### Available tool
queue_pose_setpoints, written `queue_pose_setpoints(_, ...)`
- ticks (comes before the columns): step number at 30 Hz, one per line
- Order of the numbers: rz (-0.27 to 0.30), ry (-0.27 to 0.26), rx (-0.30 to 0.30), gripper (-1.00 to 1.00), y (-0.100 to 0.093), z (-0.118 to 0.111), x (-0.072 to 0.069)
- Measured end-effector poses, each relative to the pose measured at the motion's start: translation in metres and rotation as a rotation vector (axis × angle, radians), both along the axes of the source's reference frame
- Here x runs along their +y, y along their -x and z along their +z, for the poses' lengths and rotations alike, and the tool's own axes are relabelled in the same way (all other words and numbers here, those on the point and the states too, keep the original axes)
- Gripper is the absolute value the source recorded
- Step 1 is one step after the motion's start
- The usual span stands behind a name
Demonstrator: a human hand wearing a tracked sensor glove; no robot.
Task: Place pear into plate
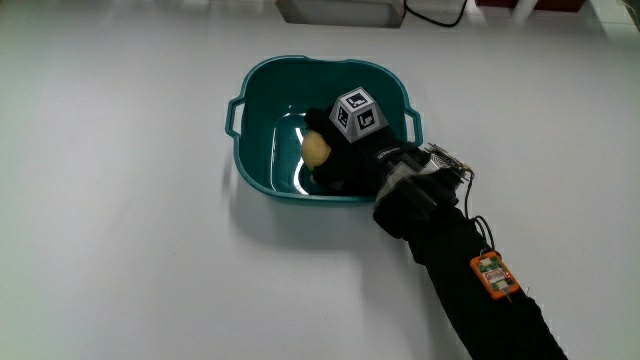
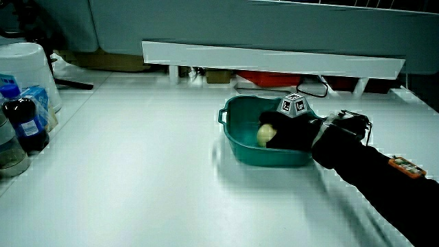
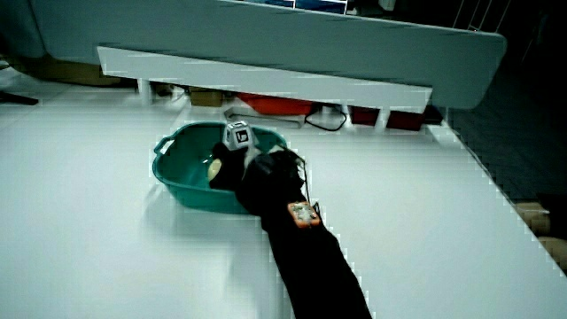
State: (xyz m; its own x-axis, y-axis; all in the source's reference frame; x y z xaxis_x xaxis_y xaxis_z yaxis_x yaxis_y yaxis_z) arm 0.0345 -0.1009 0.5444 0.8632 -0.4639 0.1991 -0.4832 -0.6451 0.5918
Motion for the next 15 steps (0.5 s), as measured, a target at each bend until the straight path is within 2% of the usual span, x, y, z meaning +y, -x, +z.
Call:
queue_pose_setpoints(2, -0.01, 0.013, 0.008, -0.25, 0.0008, 0.0019, 0.0004)
queue_pose_setpoints(3, -0.013, -0.002, 0.014, -0.29, 0.0006, 0.0005, 0.0009)
queue_pose_setpoints(7, 0.0, 0.026, 0.014, -0.46, -0.0019, 0.0027, 0.0016)
queue_pose_setpoints(12, -0.009, 0.054, 0.045, -0.67, -0.0023, 0.0091, 0.0009)
queue_pose_setpoints(15, 0.016, 0.062, 0.013, -0.79, -0.0075, 0.0053, -0.0017)
